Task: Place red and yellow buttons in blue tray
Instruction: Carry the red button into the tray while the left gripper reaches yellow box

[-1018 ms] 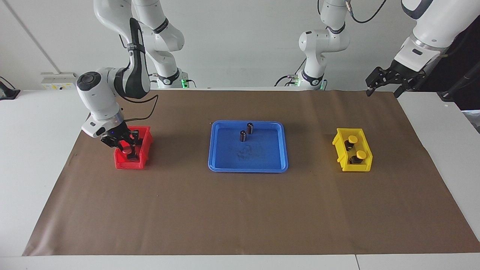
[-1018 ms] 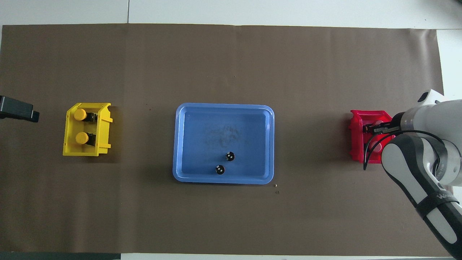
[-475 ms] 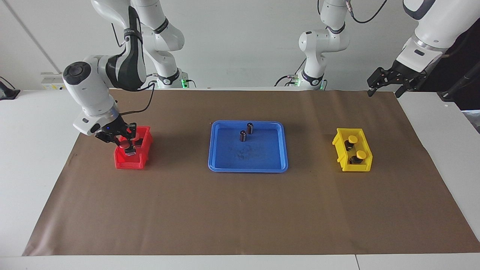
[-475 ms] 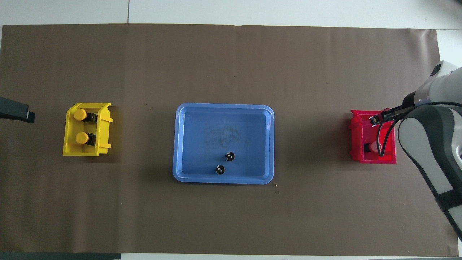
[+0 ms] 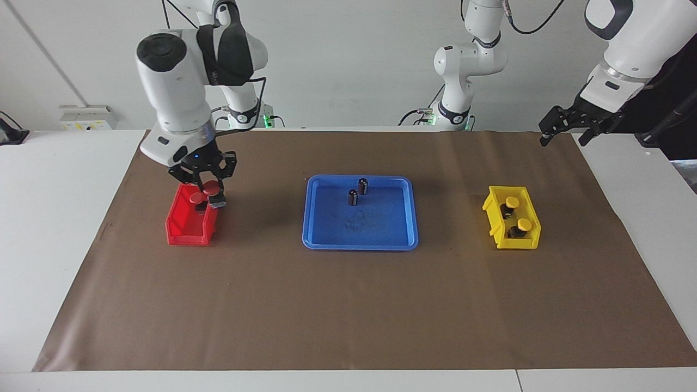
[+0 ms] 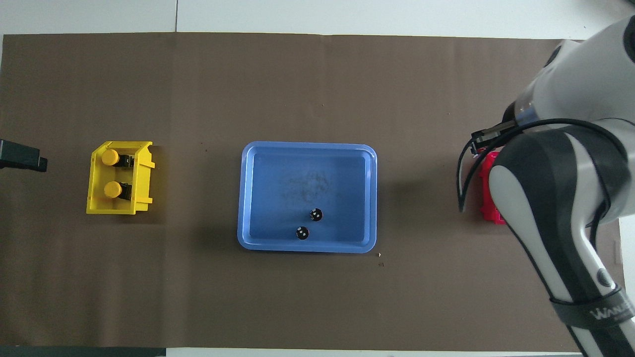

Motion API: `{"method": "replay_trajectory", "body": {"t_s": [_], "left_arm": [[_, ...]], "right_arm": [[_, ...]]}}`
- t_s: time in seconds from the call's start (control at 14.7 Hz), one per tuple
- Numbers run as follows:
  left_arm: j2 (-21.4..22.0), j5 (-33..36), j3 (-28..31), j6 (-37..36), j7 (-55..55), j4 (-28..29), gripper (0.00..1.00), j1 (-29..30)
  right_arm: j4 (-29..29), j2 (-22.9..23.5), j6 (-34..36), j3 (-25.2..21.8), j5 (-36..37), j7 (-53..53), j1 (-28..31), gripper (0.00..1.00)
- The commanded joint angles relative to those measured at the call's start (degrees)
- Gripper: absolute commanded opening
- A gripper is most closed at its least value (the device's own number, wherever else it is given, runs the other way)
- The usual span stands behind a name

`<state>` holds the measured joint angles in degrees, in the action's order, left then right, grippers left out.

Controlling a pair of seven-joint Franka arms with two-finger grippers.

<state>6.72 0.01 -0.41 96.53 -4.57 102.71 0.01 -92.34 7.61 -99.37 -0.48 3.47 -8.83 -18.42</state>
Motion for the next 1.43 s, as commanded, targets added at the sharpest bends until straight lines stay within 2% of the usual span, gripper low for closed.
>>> {"method": "replay_trajectory", "body": {"t_s": [0.0, 0.07, 0.2, 0.34, 0.48, 0.75, 1.15, 1.22, 1.36], "left_arm": [[3.05, 1.05, -0.30, 11.64, -0.35, 12.23, 0.87, 1.30], [1.56, 1.05, -0.30, 14.45, -0.27, 13.64, 0.83, 1.57], [-1.08, 1.05, -0.38, 19.82, 0.26, 15.49, 0.79, 2.10], [-4.76, 0.96, -0.38, 23.60, 2.71, 15.50, 0.73, 1.40], [-7.50, 0.96, -0.38, 26.95, 3.51, 15.59, 0.71, 0.70], [-12.42, 0.96, -0.38, 32.05, 3.51, 15.59, 0.68, 0.17], [-14.10, 0.96, -0.38, 33.20, 3.43, 16.11, 0.66, -0.36], [-14.10, 0.96, -0.38, 33.20, 3.34, 16.20, 0.66, -0.36], [-14.10, 0.96, -0.38, 33.29, 3.25, 16.47, 0.66, -0.28]], "right_arm": [[8.57, 9.25, -2.46, 0.48, -3.64, -21.87, -9.23, 0.10], [7.88, 9.79, -5.36, 0.48, -3.90, -25.15, -11.70, 0.10], [7.61, 12.86, -6.53, 0.40, -2.95, -30.17, -16.80, 0.10], [7.53, 15.58, -8.90, 0.40, -2.59, -36.06, -19.45, 0.13], [7.00, 17.00, -10.65, 0.40, -1.19, -36.26, -19.29, 0.14], [1.74, 17.18, -17.41, 0.40, -0.83, -36.26, -18.58, 0.15], [-3.80, 16.48, -22.96, 0.40, -0.92, -36.35, -18.67, 0.23], [-4.77, 16.30, -23.93, 0.40, -0.92, -36.26, -18.59, 0.33], [-4.43, 16.30, -23.50, 0.40, -0.92, -36.17, -17.45, 0.77]]}}
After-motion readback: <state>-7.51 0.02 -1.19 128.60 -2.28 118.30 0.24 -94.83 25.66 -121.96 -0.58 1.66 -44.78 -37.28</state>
